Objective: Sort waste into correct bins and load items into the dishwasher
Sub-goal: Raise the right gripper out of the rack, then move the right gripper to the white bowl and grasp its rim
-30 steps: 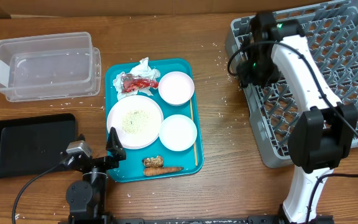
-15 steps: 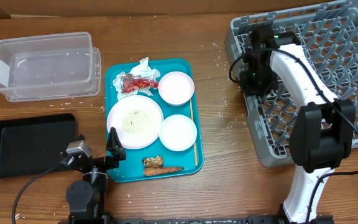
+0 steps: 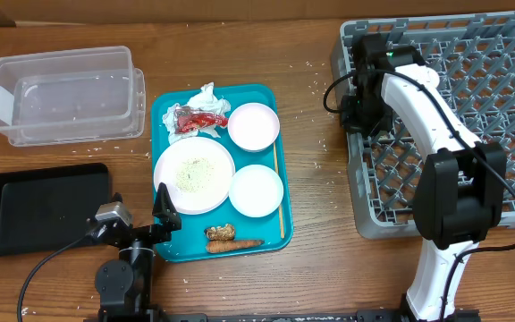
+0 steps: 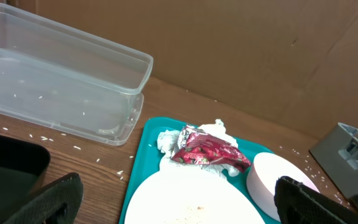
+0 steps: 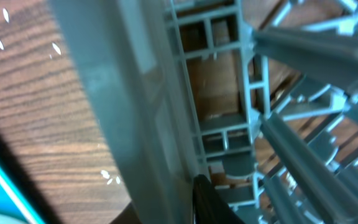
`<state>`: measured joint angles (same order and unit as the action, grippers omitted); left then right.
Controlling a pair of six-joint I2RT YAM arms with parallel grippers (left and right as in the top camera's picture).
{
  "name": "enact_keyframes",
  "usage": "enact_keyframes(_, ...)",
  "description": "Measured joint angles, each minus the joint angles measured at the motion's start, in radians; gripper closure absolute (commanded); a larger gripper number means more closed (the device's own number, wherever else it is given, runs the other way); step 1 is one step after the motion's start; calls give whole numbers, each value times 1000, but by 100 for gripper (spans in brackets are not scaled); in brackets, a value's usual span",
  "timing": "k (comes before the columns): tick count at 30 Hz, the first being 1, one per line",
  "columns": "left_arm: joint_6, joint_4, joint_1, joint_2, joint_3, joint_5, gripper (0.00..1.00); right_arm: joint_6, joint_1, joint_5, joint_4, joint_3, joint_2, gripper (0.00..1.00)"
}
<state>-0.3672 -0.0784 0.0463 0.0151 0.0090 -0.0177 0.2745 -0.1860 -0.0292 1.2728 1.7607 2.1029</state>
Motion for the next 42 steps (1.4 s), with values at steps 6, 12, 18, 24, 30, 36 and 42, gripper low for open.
enact_keyframes(6,0,0,0,0,0,0,0,58,-1,-34,28,0,0,64)
enact_keyframes(12,0,0,0,0,0,0,0,78,-2,-53,65,9,-8,50)
enact_keyframes(18,0,0,0,0,0,0,0,84,-8,-85,108,95,-86,48)
enact_keyframes(24,0,0,0,0,0,0,0,91,-35,-232,-67,184,-190,23)
enact_keyframes(30,0,0,0,0,0,0,0,79,-178,-272,-220,193,-179,23)
enact_keyframes(36,0,0,0,0,0,0,0,69,-380,-156,-267,193,-62,23)
enact_keyframes(42,0,0,0,0,0,0,0,65,-515,20,-267,191,56,28)
